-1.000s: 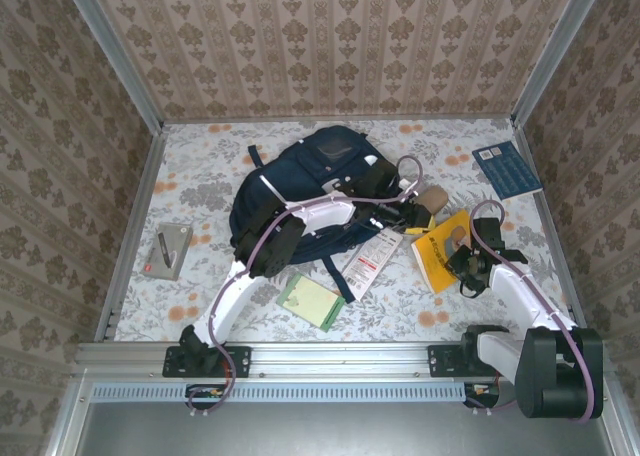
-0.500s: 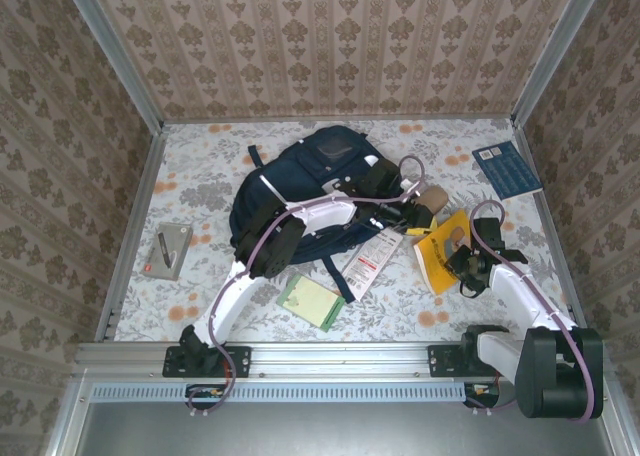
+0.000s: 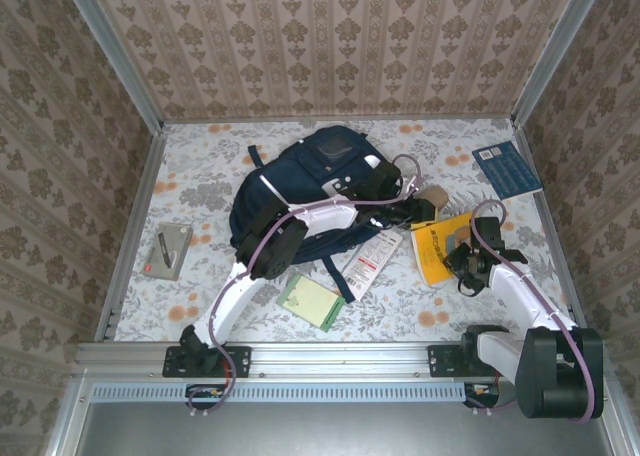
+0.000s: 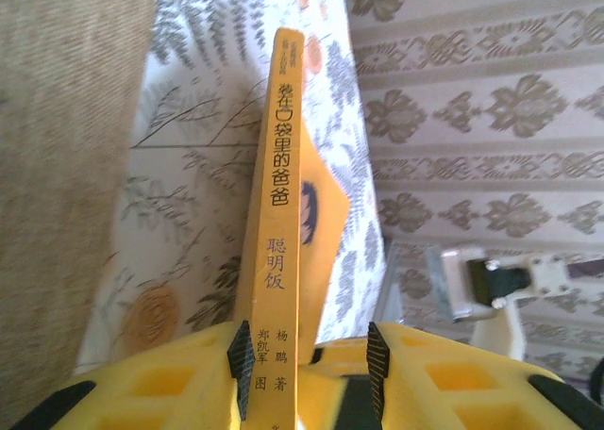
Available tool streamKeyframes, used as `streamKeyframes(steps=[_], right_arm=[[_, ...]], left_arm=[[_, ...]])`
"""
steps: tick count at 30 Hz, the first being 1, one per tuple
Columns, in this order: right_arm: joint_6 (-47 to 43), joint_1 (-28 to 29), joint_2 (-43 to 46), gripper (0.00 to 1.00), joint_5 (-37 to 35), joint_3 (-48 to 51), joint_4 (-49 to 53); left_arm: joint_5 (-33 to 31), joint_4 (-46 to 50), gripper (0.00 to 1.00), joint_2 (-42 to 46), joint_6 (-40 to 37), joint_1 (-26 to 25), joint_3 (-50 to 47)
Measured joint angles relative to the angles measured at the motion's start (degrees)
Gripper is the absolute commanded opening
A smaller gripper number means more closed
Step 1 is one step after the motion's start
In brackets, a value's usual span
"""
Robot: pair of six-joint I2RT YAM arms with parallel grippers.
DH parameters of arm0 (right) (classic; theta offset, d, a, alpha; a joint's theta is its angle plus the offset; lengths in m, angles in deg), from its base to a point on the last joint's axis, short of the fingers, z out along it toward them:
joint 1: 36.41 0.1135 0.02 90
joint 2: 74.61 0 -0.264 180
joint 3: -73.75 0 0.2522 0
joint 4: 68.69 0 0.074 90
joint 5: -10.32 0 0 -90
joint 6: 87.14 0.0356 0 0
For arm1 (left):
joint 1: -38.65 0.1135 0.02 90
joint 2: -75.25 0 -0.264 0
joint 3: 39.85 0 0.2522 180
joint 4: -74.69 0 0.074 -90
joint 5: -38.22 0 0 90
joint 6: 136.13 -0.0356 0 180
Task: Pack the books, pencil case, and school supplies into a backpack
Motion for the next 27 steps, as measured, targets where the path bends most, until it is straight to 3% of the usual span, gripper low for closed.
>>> streamKeyframes(steps=[6, 13, 17, 20, 24, 27], right_arm=[[0.17, 0.42, 1.09, 0.41, 1.09, 0.00, -3.61], [-0.13, 0.37, 1.84, 0.41, 0.15, 0.00, -4.55], [-0.33, 0.37, 2.54, 0.42, 0.24, 0.00, -4.72], [-0.57, 0.37, 3.52, 0.44, 0.24, 0.00, -5.05], [-1.44, 0.39, 5.07, 0.49, 0.24, -0.44, -4.94], [-2.03, 0.42, 7.13, 0.52, 0.24, -1.46, -3.61]], left_arm=[[1.42, 2.95, 0.40, -0.02, 2.43, -1.90, -0.02], [2.62, 16.44, 0.41, 0.00, -4.13, -2.62, 0.07], [3.43, 18.27, 0.33, 0.00, -6.14, -2.08, -0.02], [4.07, 18.38, 0.14, 0.00, -7.06, -1.57, -0.02], [4.98, 15.72, 0.00, 0.24, -6.38, -1.18, -0.96], [5.01, 12.76, 0.00, 1.33, -5.20, -0.90, -3.26]])
